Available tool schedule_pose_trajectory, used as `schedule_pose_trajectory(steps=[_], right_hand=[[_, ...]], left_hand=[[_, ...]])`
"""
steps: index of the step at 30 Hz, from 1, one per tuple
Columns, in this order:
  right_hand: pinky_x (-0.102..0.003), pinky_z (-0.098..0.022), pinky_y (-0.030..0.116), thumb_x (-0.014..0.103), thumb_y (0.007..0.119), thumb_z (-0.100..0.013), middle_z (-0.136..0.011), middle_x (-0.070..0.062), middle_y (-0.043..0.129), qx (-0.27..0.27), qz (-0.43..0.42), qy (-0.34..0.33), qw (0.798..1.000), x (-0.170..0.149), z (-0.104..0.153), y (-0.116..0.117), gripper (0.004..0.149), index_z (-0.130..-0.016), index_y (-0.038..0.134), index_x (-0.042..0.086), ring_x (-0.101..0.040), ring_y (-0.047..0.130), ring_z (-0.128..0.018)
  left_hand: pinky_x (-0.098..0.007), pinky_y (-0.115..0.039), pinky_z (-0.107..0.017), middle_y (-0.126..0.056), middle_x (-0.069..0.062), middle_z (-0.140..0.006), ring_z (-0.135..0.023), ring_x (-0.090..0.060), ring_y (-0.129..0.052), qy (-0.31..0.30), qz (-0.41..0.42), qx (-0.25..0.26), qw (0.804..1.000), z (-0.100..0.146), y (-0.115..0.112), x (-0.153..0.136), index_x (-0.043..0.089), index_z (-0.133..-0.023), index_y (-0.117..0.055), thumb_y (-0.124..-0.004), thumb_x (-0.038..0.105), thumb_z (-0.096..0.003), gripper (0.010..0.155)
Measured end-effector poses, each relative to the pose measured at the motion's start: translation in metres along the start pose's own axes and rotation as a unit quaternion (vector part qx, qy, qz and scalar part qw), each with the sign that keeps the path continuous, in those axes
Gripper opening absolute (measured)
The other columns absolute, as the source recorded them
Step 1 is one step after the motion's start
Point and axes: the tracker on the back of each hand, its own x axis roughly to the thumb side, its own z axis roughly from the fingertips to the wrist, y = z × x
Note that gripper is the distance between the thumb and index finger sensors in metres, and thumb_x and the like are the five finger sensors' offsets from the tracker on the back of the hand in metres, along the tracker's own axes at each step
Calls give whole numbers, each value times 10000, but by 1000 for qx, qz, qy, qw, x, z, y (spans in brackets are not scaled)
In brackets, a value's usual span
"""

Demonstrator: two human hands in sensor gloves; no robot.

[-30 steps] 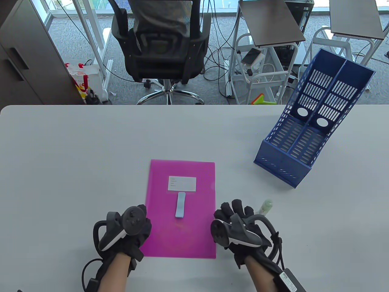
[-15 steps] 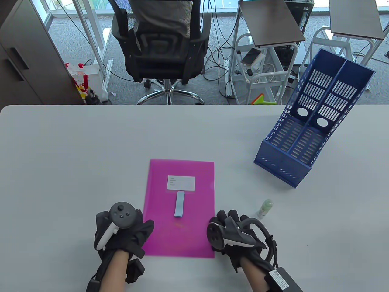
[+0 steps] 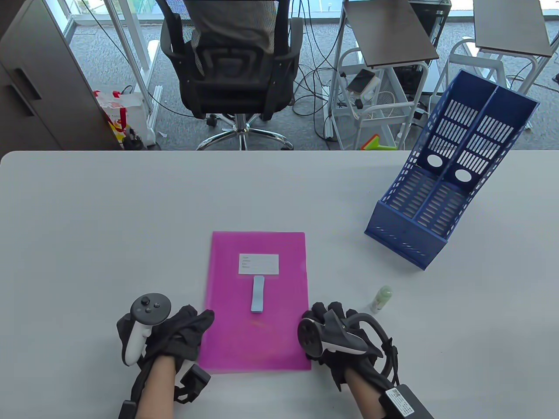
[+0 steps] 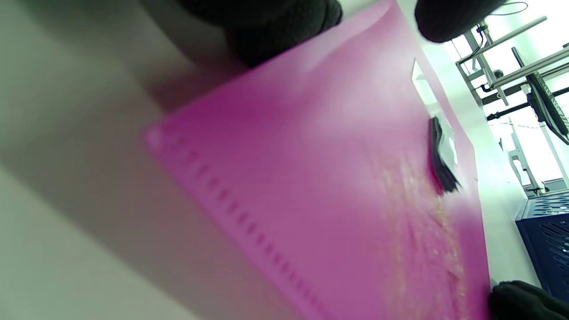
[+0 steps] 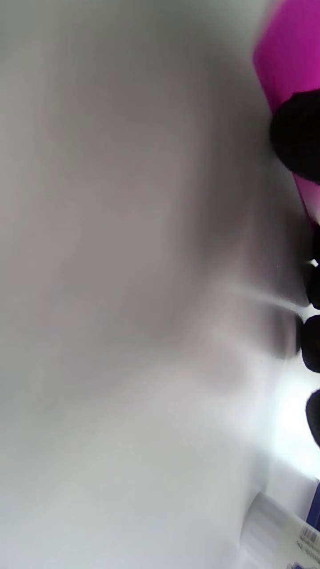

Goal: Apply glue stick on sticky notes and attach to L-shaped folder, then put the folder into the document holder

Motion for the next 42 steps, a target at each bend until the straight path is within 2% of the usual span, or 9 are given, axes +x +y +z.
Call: schedule_pose_trajectory(steps=[3,12,19,23,27,29,33,38,42], right_hand=[[-681,-733,423,492,689,-542,-1219,-115,261,0,-14,-1,1000,1,-1,0,779,-1150,320,173,-509,367,-1086],[-491,-614,705,454,612,-606,-1111,-250,552,-88,-211,18,973,-24,2,-21,767,-1137,285,7,-455,708,-927],[-362,-496,764,471,596,-614,-1005,-283,603,-162,-536,30,828,-54,6,-22,841,-1106,184,-74,-338,816,-727],[-216,-190,783,500,639,-595,-502,18,912,-206,-615,-44,760,-65,12,-36,525,-993,660,158,-86,877,-235],[-252,-150,766,442,596,-629,-380,3,909,-204,-535,-131,810,-66,31,-78,426,-891,788,166,-100,851,-163],[-229,-147,782,425,630,-601,-343,21,898,-295,-427,-99,849,-64,46,-97,395,-857,808,183,-62,846,-143],[-237,-143,804,384,668,-585,-308,18,908,-421,-390,-51,817,-73,75,-133,386,-807,839,120,-74,876,-132],[-208,-250,883,353,581,-641,-473,29,954,-580,-299,109,750,-124,124,-165,412,-895,726,64,-70,990,-291],[-226,-323,896,316,543,-658,-584,-16,943,-610,-224,233,724,-166,154,-168,424,-943,645,20,-112,1009,-399]], left_hand=[[-221,-814,-268,-812,7,-770,-519,-90,-855,-49,16,-103,993,-5,-9,13,103,-1033,-447,-709,384,-564,606],[-276,-878,-401,-885,44,-804,-593,-91,-972,-149,-49,87,984,10,9,27,279,-927,-642,-700,277,-522,409],[-404,-756,-644,-900,117,-792,-607,-33,-978,-241,11,87,967,14,9,37,363,-919,-646,-643,304,-510,413],[-371,-754,-606,-871,111,-802,-610,-38,-939,-255,40,76,963,13,8,40,378,-930,-616,-625,305,-520,416],[-379,-735,-646,-854,137,-823,-653,-22,-922,-257,55,122,957,13,10,38,405,-934,-595,-617,326,-528,414],[-399,-705,-691,-826,147,-888,-742,-33,-906,-264,63,118,955,13,8,40,416,-947,-574,-632,361,-546,409],[-431,-537,-775,-350,-2,-1162,-1061,-186,-535,-246,8,142,959,13,2,41,324,-1049,-286,-677,517,-531,676],[-479,-472,-794,-284,-26,-1168,-1078,-212,-482,-249,-38,145,957,14,2,40,308,-1051,-297,-678,542,-519,695],[-506,-438,-803,-269,-28,-1172,-1085,-224,-462,-256,-35,121,958,13,-6,45,306,-1056,-301,-698,528,-517,705]])
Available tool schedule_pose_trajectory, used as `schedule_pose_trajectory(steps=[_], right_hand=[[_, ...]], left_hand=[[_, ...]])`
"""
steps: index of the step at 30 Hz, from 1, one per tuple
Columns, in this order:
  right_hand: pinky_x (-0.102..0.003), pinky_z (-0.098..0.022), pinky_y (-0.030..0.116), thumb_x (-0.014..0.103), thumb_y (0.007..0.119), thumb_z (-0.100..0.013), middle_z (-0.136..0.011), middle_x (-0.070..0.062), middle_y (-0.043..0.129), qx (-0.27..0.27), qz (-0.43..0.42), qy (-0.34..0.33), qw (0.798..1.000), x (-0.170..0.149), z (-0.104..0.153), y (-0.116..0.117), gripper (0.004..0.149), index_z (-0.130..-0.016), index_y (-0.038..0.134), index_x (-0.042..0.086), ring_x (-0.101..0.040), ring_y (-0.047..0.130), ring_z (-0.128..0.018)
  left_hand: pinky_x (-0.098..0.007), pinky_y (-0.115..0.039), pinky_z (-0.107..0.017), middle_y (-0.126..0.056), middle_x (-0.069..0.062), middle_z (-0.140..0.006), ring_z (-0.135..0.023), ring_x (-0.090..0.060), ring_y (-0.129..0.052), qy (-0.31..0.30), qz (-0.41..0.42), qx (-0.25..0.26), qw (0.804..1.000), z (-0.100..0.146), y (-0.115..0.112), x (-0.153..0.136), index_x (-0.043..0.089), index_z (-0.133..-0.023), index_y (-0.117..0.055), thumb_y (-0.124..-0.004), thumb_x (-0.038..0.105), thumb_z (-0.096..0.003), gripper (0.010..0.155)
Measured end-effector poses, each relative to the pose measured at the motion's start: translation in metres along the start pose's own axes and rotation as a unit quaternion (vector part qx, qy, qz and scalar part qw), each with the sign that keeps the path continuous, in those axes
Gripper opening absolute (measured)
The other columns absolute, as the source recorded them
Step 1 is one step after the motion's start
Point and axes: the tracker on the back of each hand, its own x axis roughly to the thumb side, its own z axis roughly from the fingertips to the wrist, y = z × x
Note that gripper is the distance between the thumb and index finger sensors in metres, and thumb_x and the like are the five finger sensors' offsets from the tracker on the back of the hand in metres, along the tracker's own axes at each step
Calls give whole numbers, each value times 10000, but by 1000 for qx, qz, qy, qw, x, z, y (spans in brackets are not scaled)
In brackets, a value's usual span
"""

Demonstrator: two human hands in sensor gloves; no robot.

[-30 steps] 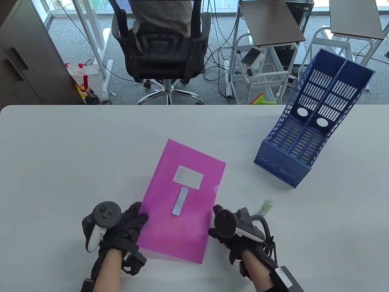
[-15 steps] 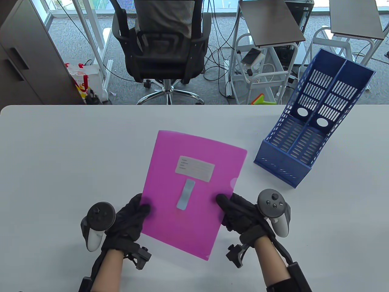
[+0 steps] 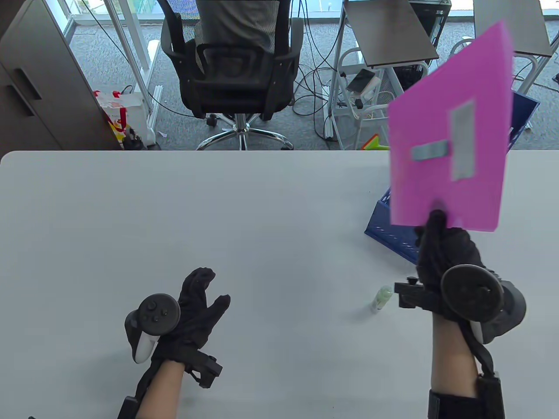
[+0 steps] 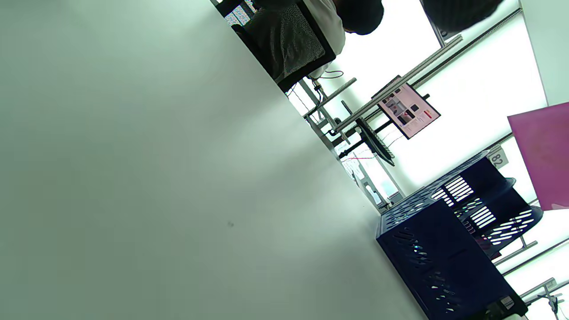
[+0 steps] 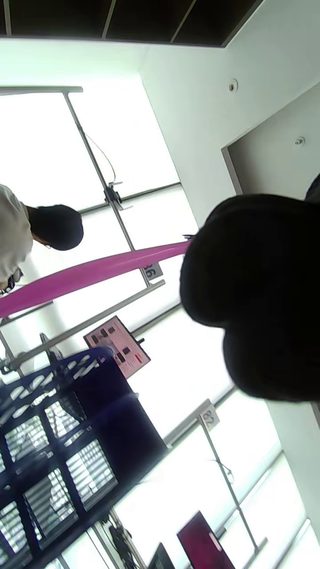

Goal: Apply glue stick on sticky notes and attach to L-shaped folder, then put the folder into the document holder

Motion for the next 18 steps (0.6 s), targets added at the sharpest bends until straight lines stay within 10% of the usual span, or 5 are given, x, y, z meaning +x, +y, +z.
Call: schedule_pose_trajectory(steps=[6,18], right_hand=[[-252,-345,897,282,520,-669,-630,-63,929,-23,42,108,993,-54,-2,13,441,-954,595,-46,-163,1011,-446],[-261,-320,903,289,554,-663,-607,-75,956,58,13,210,976,-105,1,91,442,-951,644,-35,-182,1024,-418]], left_hand=[[-513,-469,-798,-298,-42,-1174,-1084,-218,-497,-36,-242,-26,969,-2,-14,18,308,-1058,-335,-706,527,-501,704],[-489,-547,-785,-279,-33,-1171,-1050,-172,-598,-68,-326,-57,941,-2,-29,34,313,-1057,-345,-683,537,-503,686]])
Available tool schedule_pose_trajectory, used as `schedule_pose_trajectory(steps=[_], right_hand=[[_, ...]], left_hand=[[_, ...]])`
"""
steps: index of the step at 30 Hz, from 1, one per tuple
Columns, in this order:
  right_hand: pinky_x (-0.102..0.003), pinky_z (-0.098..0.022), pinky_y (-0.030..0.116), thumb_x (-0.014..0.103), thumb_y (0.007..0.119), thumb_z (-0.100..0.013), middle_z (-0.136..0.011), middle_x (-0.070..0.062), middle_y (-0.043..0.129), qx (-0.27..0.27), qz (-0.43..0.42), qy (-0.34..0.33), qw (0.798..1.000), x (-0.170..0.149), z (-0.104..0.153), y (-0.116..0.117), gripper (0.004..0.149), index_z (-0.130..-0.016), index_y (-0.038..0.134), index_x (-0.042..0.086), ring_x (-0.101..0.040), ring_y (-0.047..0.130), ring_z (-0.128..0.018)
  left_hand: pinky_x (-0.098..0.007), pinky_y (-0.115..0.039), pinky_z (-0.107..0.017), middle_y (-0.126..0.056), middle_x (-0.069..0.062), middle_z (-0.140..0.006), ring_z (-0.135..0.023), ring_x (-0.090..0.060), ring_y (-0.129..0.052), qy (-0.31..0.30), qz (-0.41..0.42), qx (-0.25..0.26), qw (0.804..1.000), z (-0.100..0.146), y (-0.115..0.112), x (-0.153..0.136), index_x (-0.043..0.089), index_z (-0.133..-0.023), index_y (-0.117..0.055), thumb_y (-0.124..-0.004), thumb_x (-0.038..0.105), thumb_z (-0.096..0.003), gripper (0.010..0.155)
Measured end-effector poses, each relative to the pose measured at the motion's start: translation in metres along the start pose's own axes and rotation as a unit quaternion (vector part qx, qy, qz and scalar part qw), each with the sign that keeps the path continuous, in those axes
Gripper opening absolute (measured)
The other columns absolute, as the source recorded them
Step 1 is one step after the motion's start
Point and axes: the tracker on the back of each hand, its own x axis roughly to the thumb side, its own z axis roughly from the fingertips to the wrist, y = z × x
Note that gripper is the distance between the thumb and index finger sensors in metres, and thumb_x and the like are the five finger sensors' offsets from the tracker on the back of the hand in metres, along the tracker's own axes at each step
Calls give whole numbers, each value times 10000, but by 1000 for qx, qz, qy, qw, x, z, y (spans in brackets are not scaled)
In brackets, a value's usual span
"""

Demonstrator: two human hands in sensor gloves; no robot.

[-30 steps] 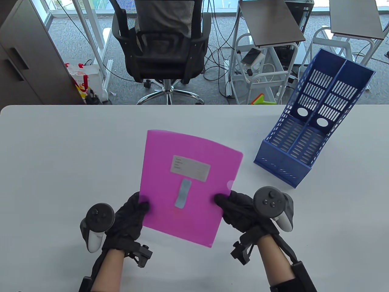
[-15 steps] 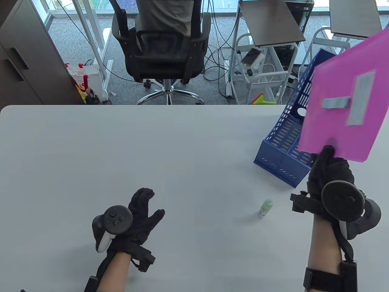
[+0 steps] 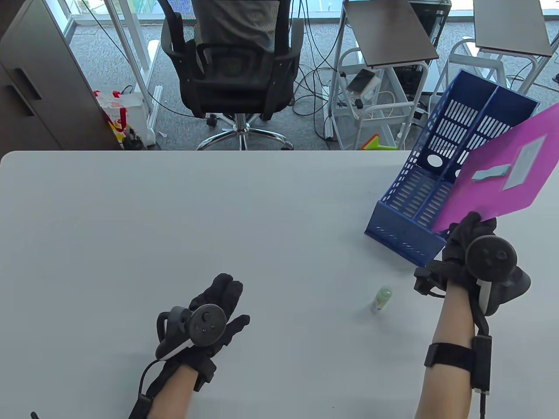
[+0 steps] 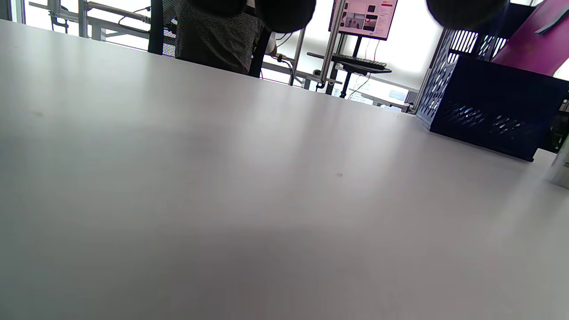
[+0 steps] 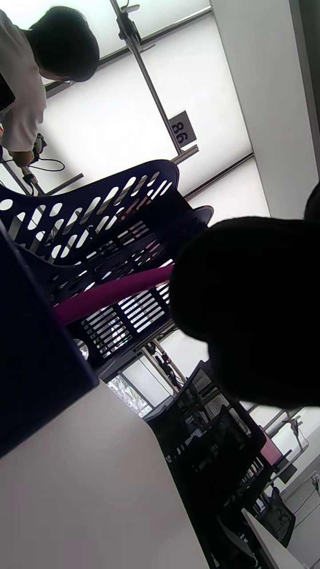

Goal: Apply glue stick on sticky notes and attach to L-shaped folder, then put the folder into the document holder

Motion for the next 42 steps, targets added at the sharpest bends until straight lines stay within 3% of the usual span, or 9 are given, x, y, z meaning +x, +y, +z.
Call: schedule_pose_trajectory(steps=[9,15,19,23,28,33,37,42], right_hand=[[-278,-347,901,298,553,-666,-644,-102,955,62,-43,55,996,-7,-1,38,460,-978,631,-31,-211,1023,-450],[-351,-433,863,330,561,-668,-757,-145,914,86,-132,81,984,-12,11,39,495,-1022,592,-15,-284,986,-561],[-371,-448,850,336,560,-667,-785,-133,911,86,-110,33,990,-6,24,18,479,-1020,608,16,-303,973,-588],[-467,-587,746,365,545,-671,-970,-197,751,88,-33,-110,990,19,53,-7,485,-1069,565,89,-406,830,-791],[-594,-746,459,382,534,-675,-1158,-137,525,111,55,-290,949,61,123,-17,478,-1102,539,167,-454,452,-1051],[-616,-767,391,408,537,-675,-1214,-110,423,163,91,-392,901,90,191,2,512,-1133,496,183,-434,359,-1106],[-632,-768,386,468,509,-667,-1230,-104,391,172,136,-415,883,110,212,32,557,-1152,456,197,-425,345,-1125],[-660,-762,359,520,490,-658,-1251,-114,303,212,205,-457,839,113,232,68,620,-1179,390,199,-443,269,-1140]], left_hand=[[-495,-552,-782,-259,-38,-1167,-1039,-164,-612,12,-15,-17,1000,-1,-6,-2,300,-1057,-367,-704,501,-506,677],[-499,-551,-783,-237,-45,-1169,-1051,-165,-599,-3,-34,-17,999,-1,-4,6,297,-1058,-372,-714,491,-502,680],[-504,-536,-792,-280,-32,-1172,-1072,-172,-571,-2,-57,-12,998,-1,-4,8,297,-1054,-394,-726,437,-511,652],[-513,-521,-801,-300,-16,-1179,-1087,-180,-558,4,-93,-15,996,-3,-2,8,310,-1056,-400,-723,426,-516,639],[-527,-501,-807,-336,35,-1191,-1108,-156,-560,-24,-68,-21,997,1,-2,11,349,-1057,-417,-692,504,-510,631],[-548,-471,-810,-383,24,-1198,-1117,-184,-555,-46,-50,-34,997,2,-2,18,358,-1064,-421,-632,553,-511,623],[-561,-402,-819,-302,17,-1208,-1139,-229,-467,-43,-46,-32,997,1,-1,20,357,-1069,-412,-580,486,-545,566],[-588,-284,-814,-228,39,-1214,-1165,-250,-332,-43,-19,-22,999,2,5,13,352,-1081,-379,-581,525,-540,603]])
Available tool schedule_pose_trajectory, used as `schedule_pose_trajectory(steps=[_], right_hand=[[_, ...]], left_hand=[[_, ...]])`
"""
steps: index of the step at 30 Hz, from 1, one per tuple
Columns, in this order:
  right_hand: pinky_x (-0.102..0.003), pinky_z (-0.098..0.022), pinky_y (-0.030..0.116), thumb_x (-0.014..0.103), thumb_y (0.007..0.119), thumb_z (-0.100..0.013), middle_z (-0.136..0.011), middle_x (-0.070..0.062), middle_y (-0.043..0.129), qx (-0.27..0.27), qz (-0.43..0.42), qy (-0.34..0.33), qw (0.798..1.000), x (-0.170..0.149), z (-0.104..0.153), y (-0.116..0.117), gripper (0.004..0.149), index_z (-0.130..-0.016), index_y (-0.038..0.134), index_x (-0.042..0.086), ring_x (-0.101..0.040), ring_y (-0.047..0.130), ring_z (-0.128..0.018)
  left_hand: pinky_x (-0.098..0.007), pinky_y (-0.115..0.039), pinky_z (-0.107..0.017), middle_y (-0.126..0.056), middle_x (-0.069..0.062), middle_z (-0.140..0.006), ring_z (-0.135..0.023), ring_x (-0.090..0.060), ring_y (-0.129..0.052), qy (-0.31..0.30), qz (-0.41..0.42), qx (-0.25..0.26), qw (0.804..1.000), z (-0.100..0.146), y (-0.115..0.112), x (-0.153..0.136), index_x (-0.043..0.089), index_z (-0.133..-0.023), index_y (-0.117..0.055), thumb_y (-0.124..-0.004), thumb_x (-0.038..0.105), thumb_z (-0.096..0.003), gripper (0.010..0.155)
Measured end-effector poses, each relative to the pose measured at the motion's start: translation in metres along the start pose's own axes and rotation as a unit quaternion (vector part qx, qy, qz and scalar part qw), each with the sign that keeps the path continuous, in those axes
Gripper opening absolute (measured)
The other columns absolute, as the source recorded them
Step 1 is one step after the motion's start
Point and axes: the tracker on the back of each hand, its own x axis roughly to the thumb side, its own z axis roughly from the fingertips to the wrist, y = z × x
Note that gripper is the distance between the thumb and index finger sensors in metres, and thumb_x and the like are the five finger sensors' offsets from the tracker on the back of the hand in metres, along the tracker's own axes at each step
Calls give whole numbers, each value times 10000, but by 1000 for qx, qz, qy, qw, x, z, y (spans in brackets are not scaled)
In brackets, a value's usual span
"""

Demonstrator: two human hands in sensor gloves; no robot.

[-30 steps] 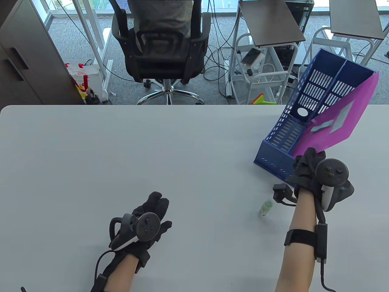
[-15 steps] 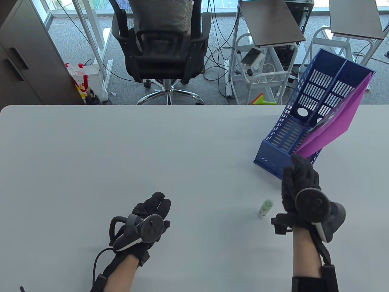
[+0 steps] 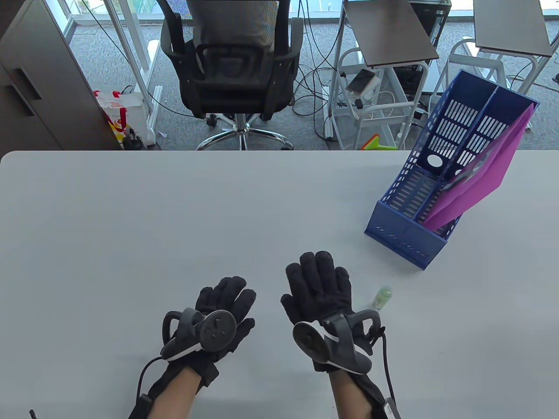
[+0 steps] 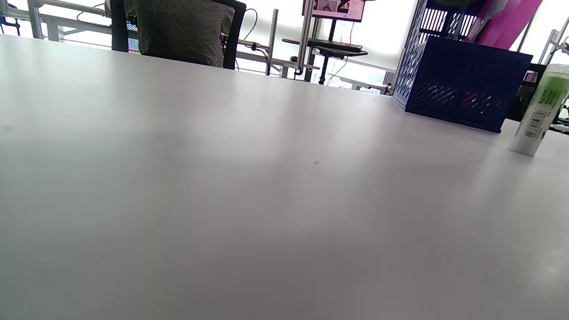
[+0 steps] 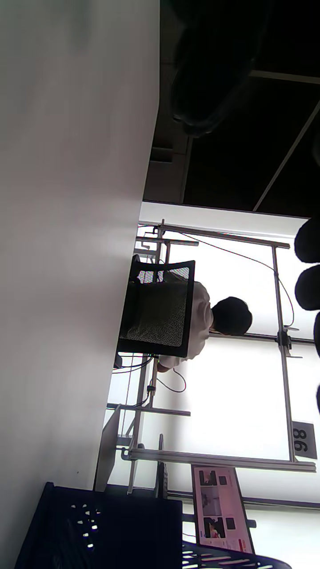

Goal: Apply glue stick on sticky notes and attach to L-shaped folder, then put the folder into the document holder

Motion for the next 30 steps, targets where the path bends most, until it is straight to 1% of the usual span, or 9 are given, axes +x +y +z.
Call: schedule_pose_trajectory(steps=[1,2,5,9,15,16,18,21,30], right_hand=[[-666,-759,356,535,483,-655,-1256,-115,281,16,5,1,1000,0,1,5,636,-1184,379,200,-446,253,-1143],[-676,-757,332,547,479,-651,-1260,-105,243,60,-9,6,998,0,2,10,651,-1190,357,204,-454,214,-1141],[-696,-755,286,571,466,-645,-1263,-111,173,93,-29,14,995,0,4,12,684,-1202,302,209,-459,142,-1141],[-719,-748,243,598,455,-640,-1263,-118,96,134,-49,24,989,-4,1,16,716,-1211,259,213,-477,80,-1131],[-726,-743,219,594,465,-641,-1261,-119,78,139,-48,18,989,-6,-1,17,715,-1212,264,214,-477,55,-1126],[-726,-742,221,592,469,-641,-1259,-122,112,137,-47,19,989,-6,-1,17,717,-1213,269,210,-480,59,-1125],[-723,-744,220,588,471,-643,-1262,-122,85,137,-50,18,989,-6,-1,18,714,-1213,272,207,-481,59,-1124],[-715,-747,223,576,473,-647,-1259,-126,133,127,-38,20,991,-3,-1,18,702,-1211,285,203,-481,66,-1122],[-697,-748,250,552,483,-650,-1253,-140,154,106,-28,29,994,-1,1,15,681,-1202,317,189,-491,95,-1110]], left_hand=[[-594,-255,-811,-200,44,-1216,-1172,-240,-300,0,5,0,1000,0,1,-1,355,-1087,-364,-579,537,-538,617],[-599,-225,-806,-172,50,-1215,-1175,-240,-263,0,11,1,1000,0,2,-3,359,-1091,-349,-577,551,-537,629],[-608,-151,-787,-99,55,-1207,-1168,-248,-162,2,8,3,1000,2,3,-4,372,-1099,-302,-571,586,-527,667],[-607,-149,-773,-90,15,-1197,-1148,-286,-143,3,16,-1,1000,4,4,-3,352,-1101,-318,-561,555,-543,642],[-610,-141,-766,-93,11,-1199,-1145,-290,-141,14,46,6,999,5,7,-10,345,-1105,-318,-559,572,-542,653],[-610,-137,-765,-89,12,-1199,-1145,-287,-137,14,46,5,999,4,7,-10,344,-1105,-317,-558,574,-541,655],[-608,-137,-767,-89,17,-1198,-1146,-280,-139,17,40,6,999,5,8,-10,345,-1105,-317,-557,574,-542,654],[-608,-144,-767,-96,15,-1198,-1144,-282,-145,19,35,8,999,5,8,-11,338,-1106,-328,-559,572,-542,653],[-607,-156,-769,-105,14,-1197,-1142,-282,-155,31,28,-5,999,6,5,-14,328,-1104,-346,-561,567,-542,647]])
